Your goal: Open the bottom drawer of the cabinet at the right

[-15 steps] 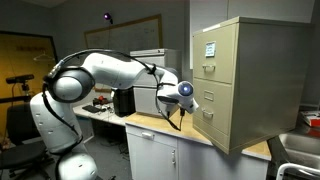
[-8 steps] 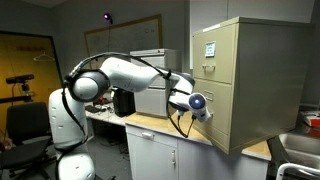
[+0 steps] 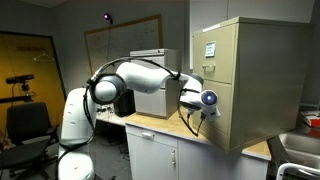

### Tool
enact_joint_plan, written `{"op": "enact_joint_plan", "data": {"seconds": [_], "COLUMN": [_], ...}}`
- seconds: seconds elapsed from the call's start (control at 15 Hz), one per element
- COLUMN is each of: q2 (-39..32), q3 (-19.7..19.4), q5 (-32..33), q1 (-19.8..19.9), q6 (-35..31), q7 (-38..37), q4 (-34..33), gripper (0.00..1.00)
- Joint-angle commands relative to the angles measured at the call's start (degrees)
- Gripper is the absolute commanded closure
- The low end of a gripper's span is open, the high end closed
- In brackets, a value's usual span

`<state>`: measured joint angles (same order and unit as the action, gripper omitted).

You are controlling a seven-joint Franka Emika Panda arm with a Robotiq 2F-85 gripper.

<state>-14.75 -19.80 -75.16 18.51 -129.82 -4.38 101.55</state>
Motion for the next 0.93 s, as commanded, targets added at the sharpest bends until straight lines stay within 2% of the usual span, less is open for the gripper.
{"op": "enact_joint_plan", "data": {"seconds": [0.0,0.33,0.4,0.53,0.73,0.87], "q2": [-6.4,-9.8,-10.1,-10.0,-8.7,-7.5], "q3": [1.1,2.0,2.0,1.7,1.4,1.3], "q5": [3.6,5.7,6.0,7.5,11.9,17.7], "q1": [1.4,2.0,2.1,2.0,1.5,0.5], "q6": [2.8,4.8,4.7,5.2,7.1,8.9], "q7": [-5.8,-7.9,-8.2,-9.2,-12.3,-16.0], "q4": [-7.3,-7.9,-7.7,-7.8,-8.6,-9.9], "gripper": [0.0,0.0,0.25,0.32,0.55,0.71]}}
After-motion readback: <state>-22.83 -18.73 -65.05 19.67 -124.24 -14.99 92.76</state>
